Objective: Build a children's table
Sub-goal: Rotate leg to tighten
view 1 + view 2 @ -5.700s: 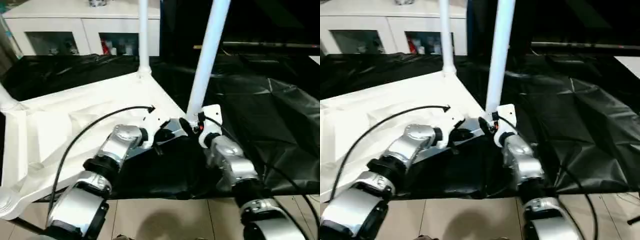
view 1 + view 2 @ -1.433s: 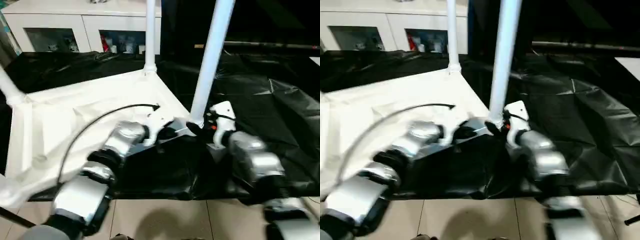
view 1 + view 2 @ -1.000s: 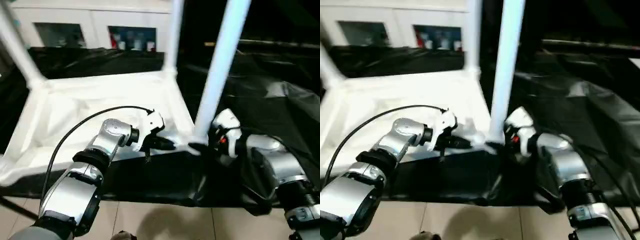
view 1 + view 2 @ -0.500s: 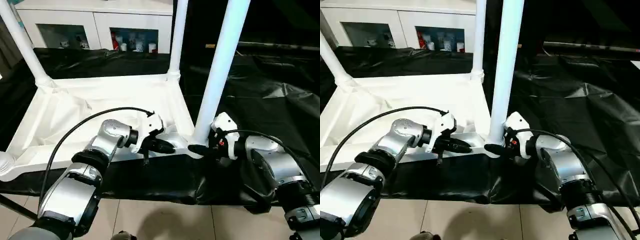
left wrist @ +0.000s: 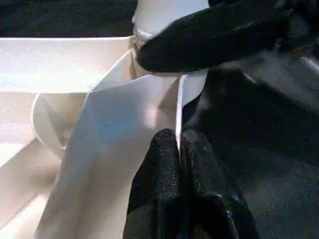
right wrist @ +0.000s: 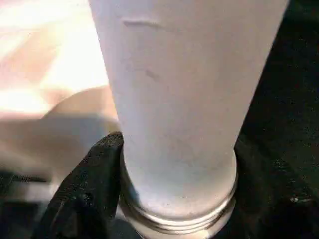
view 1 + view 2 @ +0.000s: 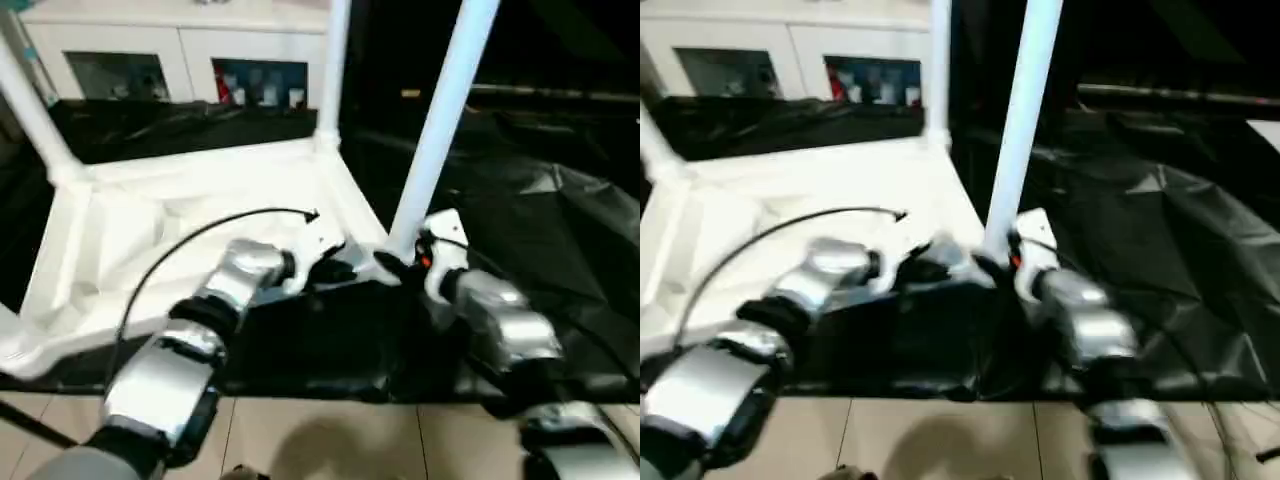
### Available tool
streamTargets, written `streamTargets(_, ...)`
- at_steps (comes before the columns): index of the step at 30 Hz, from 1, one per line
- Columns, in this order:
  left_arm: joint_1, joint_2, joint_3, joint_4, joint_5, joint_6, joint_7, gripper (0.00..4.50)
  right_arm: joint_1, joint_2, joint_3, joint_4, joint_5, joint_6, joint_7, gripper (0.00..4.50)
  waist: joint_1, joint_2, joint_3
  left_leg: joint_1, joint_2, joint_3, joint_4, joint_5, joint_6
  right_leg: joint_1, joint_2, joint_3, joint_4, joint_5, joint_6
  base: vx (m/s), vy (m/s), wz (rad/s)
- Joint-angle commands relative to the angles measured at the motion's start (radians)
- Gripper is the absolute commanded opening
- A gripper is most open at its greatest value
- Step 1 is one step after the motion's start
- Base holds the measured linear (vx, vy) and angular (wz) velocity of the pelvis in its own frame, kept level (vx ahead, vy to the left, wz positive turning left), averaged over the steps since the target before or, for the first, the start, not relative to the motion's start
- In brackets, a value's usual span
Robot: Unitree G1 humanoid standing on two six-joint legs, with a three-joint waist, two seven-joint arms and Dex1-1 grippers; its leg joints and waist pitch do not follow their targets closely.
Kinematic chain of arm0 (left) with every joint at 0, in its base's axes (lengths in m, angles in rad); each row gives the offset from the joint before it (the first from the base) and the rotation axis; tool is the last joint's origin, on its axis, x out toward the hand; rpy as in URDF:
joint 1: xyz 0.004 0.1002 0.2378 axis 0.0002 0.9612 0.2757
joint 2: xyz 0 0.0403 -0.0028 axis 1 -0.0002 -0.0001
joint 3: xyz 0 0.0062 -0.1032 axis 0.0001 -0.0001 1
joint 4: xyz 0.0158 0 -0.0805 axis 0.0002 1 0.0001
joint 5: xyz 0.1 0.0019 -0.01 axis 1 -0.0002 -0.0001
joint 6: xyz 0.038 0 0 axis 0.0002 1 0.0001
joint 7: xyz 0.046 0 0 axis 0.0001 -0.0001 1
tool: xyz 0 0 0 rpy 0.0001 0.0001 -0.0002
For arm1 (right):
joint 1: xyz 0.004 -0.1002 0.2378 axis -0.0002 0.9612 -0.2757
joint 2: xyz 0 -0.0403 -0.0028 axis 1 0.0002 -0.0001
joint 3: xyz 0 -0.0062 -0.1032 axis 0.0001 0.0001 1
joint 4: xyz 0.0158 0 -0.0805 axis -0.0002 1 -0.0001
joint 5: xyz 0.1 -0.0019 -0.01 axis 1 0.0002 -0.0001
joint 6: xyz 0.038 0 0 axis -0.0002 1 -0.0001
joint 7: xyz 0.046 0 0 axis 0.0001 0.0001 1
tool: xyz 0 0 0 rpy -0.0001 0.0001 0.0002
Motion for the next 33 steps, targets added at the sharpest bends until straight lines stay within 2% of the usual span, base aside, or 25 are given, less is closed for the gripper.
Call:
streamTargets(1, -0.011, -0.045, 0.03, 0.016, -0.006, 0.027, 0.13, 0.0, 0.001, 0.044, -0.018, 0.074, 0.004, 0.02, -0.091, 2.75, -0.008, -0.002, -0.065, 0.034, 0.038, -0.026, -0.077, -0.33, -0.018, 0.026, -0.056, 0.037, -0.09, -0.357, -0.192, 0.0, 0.0, 0.0)
streamTargets(4, -0.01, -0.079, 0.019, 0.019, 0.0, 0.024, 0.136, 0.0, -0.028, 0.071, -0.002, 0.104, -0.01, -0.016, -0.085, 2.75, -0.007, -0.005, -0.066, 0.026, 0.035, -0.025, -0.075, -0.307, 0.005, 0.034, -0.057, 0.038, -0.088, -0.317, -0.187, 0.0, 0.0, 0.0)
streamTargets(8, -0.01, -0.078, 0.018, 0.019, -0.003, 0.021, 0.126, 0.0, -0.037, 0.068, 0.009, 0.101, -0.014, -0.035, -0.064, 2.75, -0.006, -0.004, -0.066, 0.025, 0.035, -0.024, -0.074, -0.291, 0.025, 0.036, -0.055, 0.037, -0.086, -0.29, -0.193, 0.0, 0.0, 0.0)
streamTargets(9, -0.011, -0.071, 0.018, 0.019, -0.005, 0.018, 0.119, 0.0, -0.04, 0.062, 0.008, 0.096, -0.013, -0.048, -0.058, 3.31, -0.005, -0.005, -0.065, 0.025, 0.035, -0.024, -0.075, -0.294, 0.026, 0.036, -0.056, 0.037, -0.087, -0.297, -0.192, 0.0, 0.0, 0.0)
streamTargets(11, -0.012, -0.04, 0.02, 0.016, -0.005, 0.003, 0.077, 0.0, -0.052, 0.026, 0.003, 0.086, -0.01, -0.082, -0.008, 3.31, -0.005, -0.004, -0.066, 0.024, 0.035, -0.025, -0.075, -0.303, 0.024, 0.038, -0.057, 0.036, -0.088, -0.314, -0.189, 0.0, 0.0, 0.0)
streamTargets(15, -0.009, -0.006, 0.017, 0.012, -0.006, -0.012, 0.006, 0.0, -0.056, -0.027, 0.02, 0.064, 0.0, -0.068, 0.112, 3.75, -0.007, -0.007, -0.067, 0.018, 0.035, -0.025, -0.073, -0.282, 0.042, 0.043, -0.057, 0.036, -0.083, -0.281, -0.196, 0.0, 0.0, 0.0)
streamTargets(16, -0.001, 0.018, 0.009, 0.008, -0.003, -0.03, -0.048, 0.0, -0.052, -0.068, 0.041, 0.043, 0.0, -0.06, 0.206, 3.75, -0.008, -0.007, -0.067, 0.019, 0.035, -0.024, -0.071, -0.276, 0.047, 0.042, -0.057, 0.036, -0.082, -0.269, -0.204, 0.0, 0.0, 0.0)
streamTargets(17, 0.006, 0.036, 0.002, 0.003, -0.004, -0.046, -0.105, 0.0, -0.043, -0.104, 0.061, 0.021, -0.001, -0.06, 0.278, 3.75, -0.007, -0.01, -0.067, 0.017, 0.033, -0.024, -0.07, -0.27, 0.057, 0.047, -0.056, 0.034, -0.083, -0.267, -0.207, 0.0, 0.0, 0.0)
streamTargets(19, 0.018, 0.066, -0.011, -0.005, -0.004, -0.067, -0.198, 0.0, -0.024, -0.164, 0.096, -0.025, 0.006, -0.05, 0.409, 3.75, -0.007, -0.008, -0.067, 0.014, 0.035, -0.024, -0.068, -0.247, 0.069, 0.049, -0.056, 0.035, -0.078, -0.239, -0.211, 0.0, 0.0, 0.0)
streamTargets(22, 0.033, 0.095, -0.022, -0.021, -0.016, -0.085, -0.326, 0.0, 0.006, -0.222, 0.136, -0.072, 0.012, -0.044, 0.546, 3.75, 0.0, -0.006, -0.07, 0.014, 0.041, -0.021, -0.064, -0.211, 0.089, 0.052, -0.053, 0.032, -0.067, -0.162, -0.248, 0.0, 0.0, 0.0)
streamTargets(24, 0.041, 0.112, -0.016, -0.042, -0.045, -0.087, -0.439, 0.0, 0.04, -0.276, 0.181, -0.128, 0.016, -0.031, 0.67, 3.75, 0.007, -0.003, -0.07, 0.017, 0.043, -0.019, -0.063, -0.208, 0.097, 0.051, -0.054, 0.032, -0.063, -0.135, -0.269, 0.0, 0.0, 0.0)
streamTargets(28, 0.037, 0.129, -0.016, -0.046, -0.055, -0.079, -0.508, 0.0, 0.074, -0.327, 0.235, -0.173, 0.011, -0.014, 0.775, 3.75, 0.021, -0.004, -0.068, 0.022, 0.048, -0.018, -0.065, -0.227, 0.091, 0.047, -0.056, 0.034, -0.061, -0.144, -0.286, 0.0, 0.0, 0.0)
streamTargets(33, 0.034, 0.138, -0.013, -0.045, -0.055, -0.087, -0.522, 0.0, 0.077, -0.327, 0.244, -0.171, 0.003, -0.02, 0.788, 3.75, 0.025, -0.006, -0.064, 0.025, 0.047, -0.02, -0.069, -0.279, 0.052, 0.042, -0.06, 0.036, -0.073, -0.255, -0.258, 0.0, 0.0, 0.0)
